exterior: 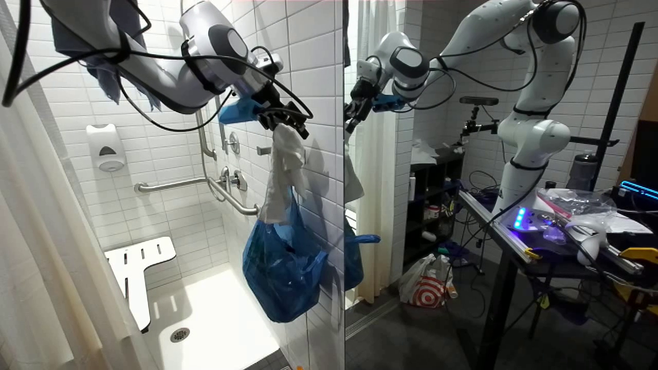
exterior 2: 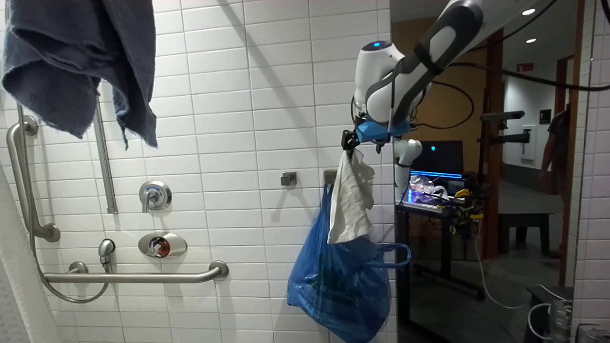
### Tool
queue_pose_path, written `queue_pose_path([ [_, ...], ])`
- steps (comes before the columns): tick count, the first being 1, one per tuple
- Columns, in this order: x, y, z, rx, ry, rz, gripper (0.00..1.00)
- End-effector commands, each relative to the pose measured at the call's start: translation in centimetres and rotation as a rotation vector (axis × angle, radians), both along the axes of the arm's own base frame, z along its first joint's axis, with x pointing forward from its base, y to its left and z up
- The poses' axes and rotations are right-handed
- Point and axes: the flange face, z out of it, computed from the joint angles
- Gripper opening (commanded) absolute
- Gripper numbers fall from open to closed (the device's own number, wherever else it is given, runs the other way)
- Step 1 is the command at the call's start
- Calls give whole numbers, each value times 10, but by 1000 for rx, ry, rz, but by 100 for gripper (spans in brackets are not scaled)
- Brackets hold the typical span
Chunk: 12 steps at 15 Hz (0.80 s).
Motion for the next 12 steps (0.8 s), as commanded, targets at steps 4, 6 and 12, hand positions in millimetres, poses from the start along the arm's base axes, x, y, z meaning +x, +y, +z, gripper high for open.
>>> queue_pose_path([
  [4, 1, -1, -2, 2, 6, 0, 100],
  [6, 1, -2, -2, 2, 6, -1, 100],
  [12, 1, -2, -2, 9, 5, -4, 98],
])
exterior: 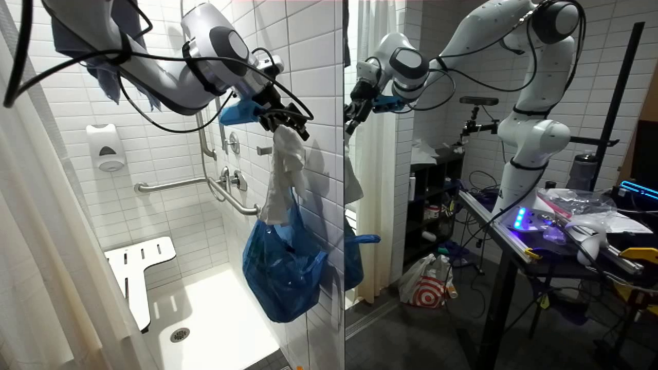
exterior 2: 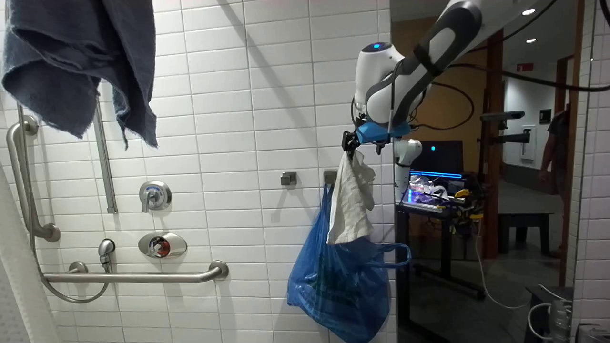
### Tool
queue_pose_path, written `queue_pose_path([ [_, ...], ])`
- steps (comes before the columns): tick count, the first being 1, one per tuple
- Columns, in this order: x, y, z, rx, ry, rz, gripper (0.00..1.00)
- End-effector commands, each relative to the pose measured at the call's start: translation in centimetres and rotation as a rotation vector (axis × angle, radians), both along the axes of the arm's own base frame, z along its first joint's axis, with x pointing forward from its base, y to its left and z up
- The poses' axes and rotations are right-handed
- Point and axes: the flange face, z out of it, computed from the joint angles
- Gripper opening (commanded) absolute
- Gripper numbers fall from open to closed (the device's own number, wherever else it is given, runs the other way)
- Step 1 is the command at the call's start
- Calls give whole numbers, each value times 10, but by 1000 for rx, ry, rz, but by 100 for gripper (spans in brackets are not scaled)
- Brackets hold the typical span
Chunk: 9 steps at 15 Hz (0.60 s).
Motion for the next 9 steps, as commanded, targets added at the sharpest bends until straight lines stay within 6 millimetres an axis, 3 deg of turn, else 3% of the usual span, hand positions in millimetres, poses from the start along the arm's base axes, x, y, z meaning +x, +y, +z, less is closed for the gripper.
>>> queue_pose_path([
  [1, 0, -1, 0, 10, 0, -3, 96],
  [8, 0, 0, -2, 14, 3, -2, 100],
  [9, 0, 0, -3, 15, -1, 3, 75],
])
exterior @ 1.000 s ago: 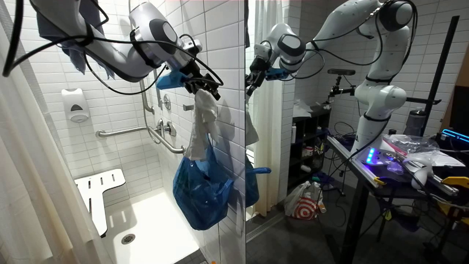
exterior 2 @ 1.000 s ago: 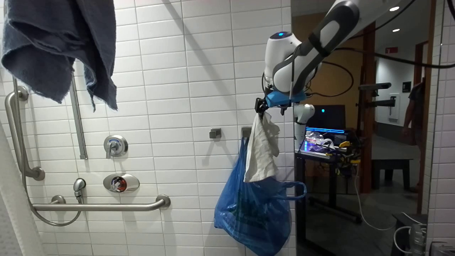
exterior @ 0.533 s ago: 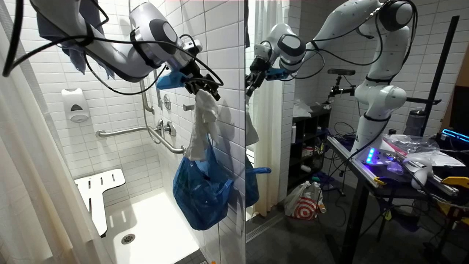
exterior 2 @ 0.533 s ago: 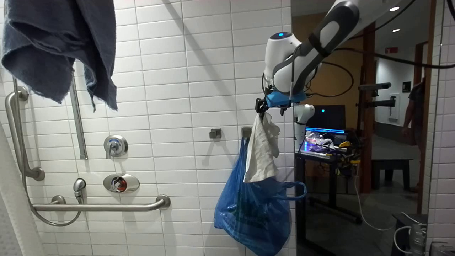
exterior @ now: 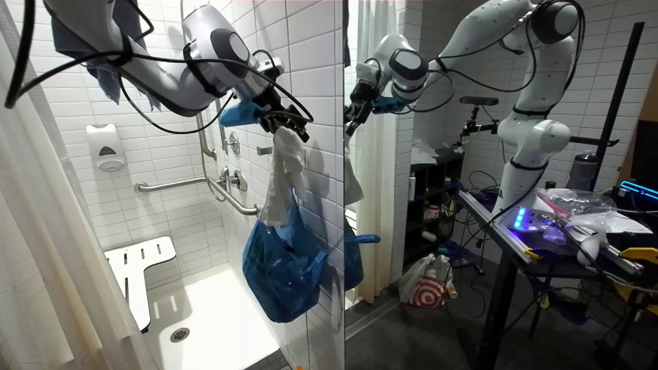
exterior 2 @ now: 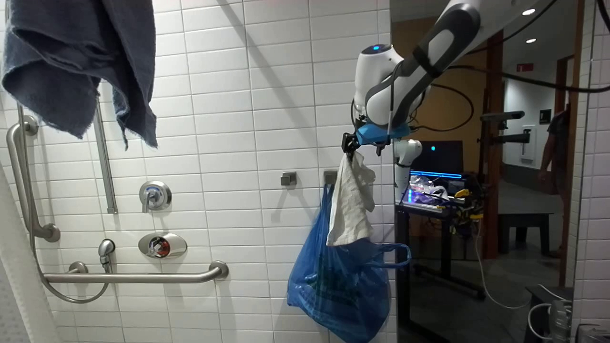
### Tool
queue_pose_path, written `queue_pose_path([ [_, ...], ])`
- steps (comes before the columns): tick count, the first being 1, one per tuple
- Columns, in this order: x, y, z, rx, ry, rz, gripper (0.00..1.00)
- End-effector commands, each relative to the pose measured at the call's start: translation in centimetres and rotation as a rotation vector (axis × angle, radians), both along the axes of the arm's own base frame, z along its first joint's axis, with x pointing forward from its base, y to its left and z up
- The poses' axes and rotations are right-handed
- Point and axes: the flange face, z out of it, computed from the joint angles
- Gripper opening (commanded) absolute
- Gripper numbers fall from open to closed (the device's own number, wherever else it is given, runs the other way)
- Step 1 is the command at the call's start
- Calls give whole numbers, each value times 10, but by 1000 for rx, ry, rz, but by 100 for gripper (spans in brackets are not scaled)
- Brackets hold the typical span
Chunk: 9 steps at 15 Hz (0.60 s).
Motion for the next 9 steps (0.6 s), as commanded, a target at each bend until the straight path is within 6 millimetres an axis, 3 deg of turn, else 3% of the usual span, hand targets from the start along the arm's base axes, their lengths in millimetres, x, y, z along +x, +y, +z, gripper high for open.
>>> queue_pose_path([
  [1, -1, 1, 1, 9, -7, 14, 74],
  [2, -1, 2, 0, 12, -6, 16, 69],
  [3, 1, 0, -1, 3, 2, 3, 86],
  [5, 1, 0, -2, 4, 2, 3, 71],
  [9, 1, 0, -2, 5, 2, 3, 70],
])
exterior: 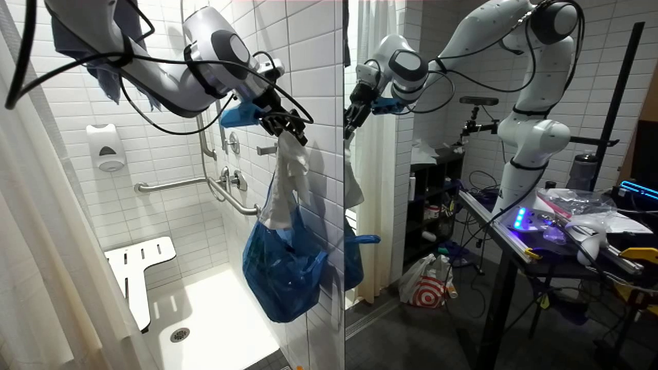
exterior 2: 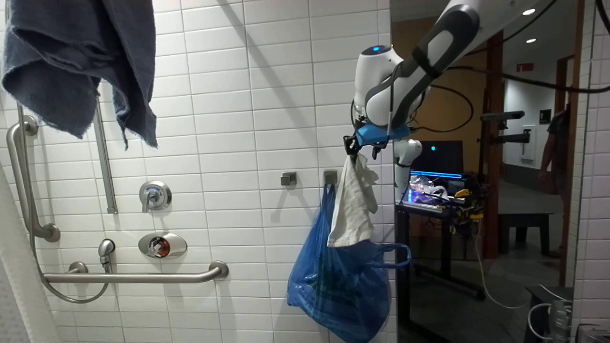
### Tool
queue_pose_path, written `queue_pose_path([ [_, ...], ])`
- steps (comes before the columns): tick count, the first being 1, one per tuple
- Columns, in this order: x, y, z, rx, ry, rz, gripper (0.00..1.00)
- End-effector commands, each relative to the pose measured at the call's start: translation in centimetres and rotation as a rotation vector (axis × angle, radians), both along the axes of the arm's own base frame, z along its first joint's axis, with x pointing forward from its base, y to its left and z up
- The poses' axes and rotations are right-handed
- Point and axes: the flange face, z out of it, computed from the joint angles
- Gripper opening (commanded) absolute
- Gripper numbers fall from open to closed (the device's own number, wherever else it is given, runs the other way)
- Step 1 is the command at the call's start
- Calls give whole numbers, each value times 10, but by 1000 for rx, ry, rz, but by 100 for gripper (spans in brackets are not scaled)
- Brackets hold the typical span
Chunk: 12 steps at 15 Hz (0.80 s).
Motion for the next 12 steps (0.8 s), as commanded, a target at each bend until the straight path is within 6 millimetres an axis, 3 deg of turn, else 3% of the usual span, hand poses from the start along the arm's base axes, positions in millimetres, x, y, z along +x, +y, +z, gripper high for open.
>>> queue_pose_path([
  [1, 0, -1, 1, 1, 1, 1, 70],
  [2, 0, -1, 1, 1, 0, 1, 45],
  [4, 0, -1, 1, 1, 1, -2, 39],
  [7, 0, -1, 0, 1, 2, 1, 13],
  [8, 0, -1, 0, 1, 3, 1, 31],
  [10, 0, -1, 0, 1, 3, 1, 15],
  [12, 0, -1, -1, 1, 3, 1, 14],
])
